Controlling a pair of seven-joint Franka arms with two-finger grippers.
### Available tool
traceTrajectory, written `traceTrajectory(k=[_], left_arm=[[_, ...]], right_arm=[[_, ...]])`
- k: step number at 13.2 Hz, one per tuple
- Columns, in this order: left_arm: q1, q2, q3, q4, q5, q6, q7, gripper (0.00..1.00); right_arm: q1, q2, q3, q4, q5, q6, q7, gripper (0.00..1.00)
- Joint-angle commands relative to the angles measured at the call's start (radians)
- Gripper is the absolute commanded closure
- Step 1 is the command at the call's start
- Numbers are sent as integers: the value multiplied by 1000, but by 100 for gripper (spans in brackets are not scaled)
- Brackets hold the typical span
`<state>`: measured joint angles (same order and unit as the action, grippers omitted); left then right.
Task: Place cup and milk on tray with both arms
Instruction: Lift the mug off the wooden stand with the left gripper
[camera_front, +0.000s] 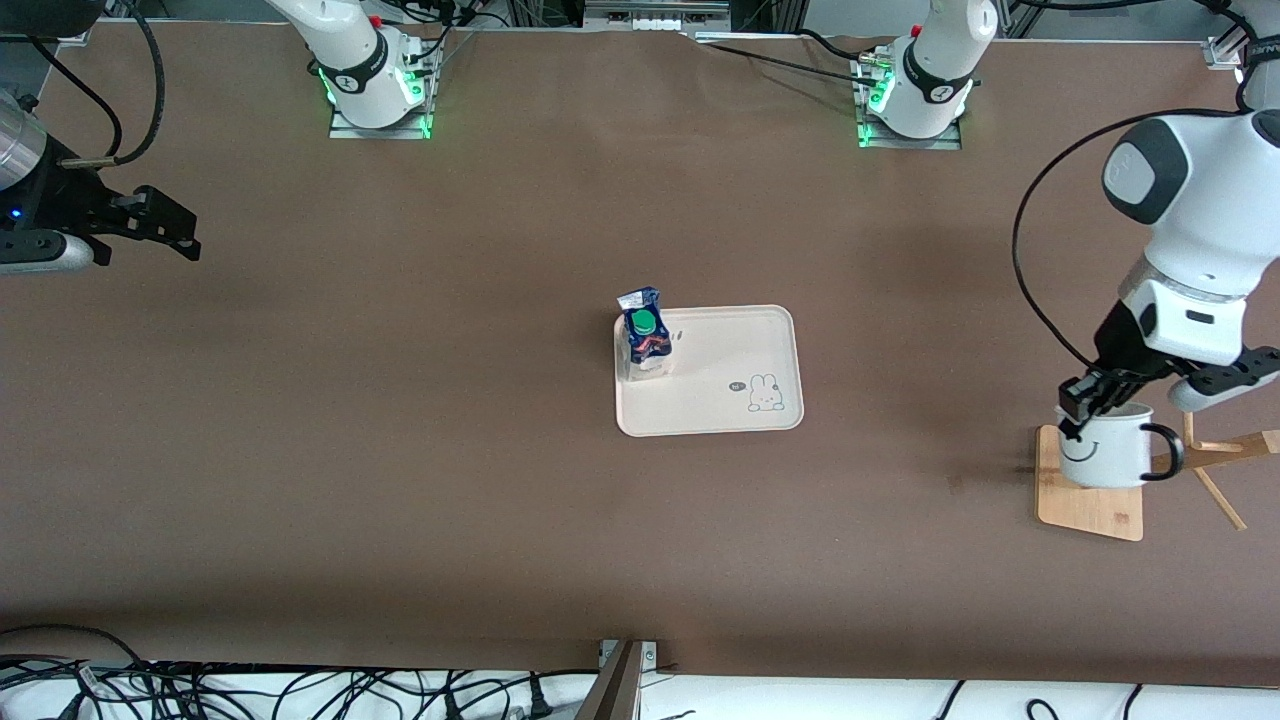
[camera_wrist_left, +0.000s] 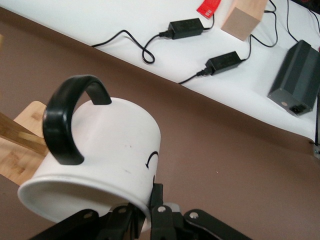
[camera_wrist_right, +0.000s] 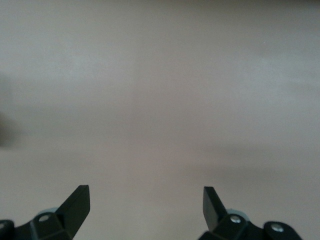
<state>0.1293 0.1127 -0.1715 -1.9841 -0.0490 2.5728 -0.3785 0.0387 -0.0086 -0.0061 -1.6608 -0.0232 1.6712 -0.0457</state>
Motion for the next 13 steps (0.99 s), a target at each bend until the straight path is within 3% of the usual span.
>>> traceTrajectory(k=[1,4,8,13], left_arm=[[6,-41,-83,7,-6,-69,36,100],[6,-57,-181,74,29,-202,33,100],[3,-47,-259,278,31,-690,32,100],[3,-50,-325,298,29,-931,30,100]], right_arm=[[-14,4,8,7,-8,2,-5,0],[-14,4,8,7,-8,-5,-9,0],[-13,1,11,7,-8,-11,-14,0],[-13,-2,15,7,-3,-44,-14,0]])
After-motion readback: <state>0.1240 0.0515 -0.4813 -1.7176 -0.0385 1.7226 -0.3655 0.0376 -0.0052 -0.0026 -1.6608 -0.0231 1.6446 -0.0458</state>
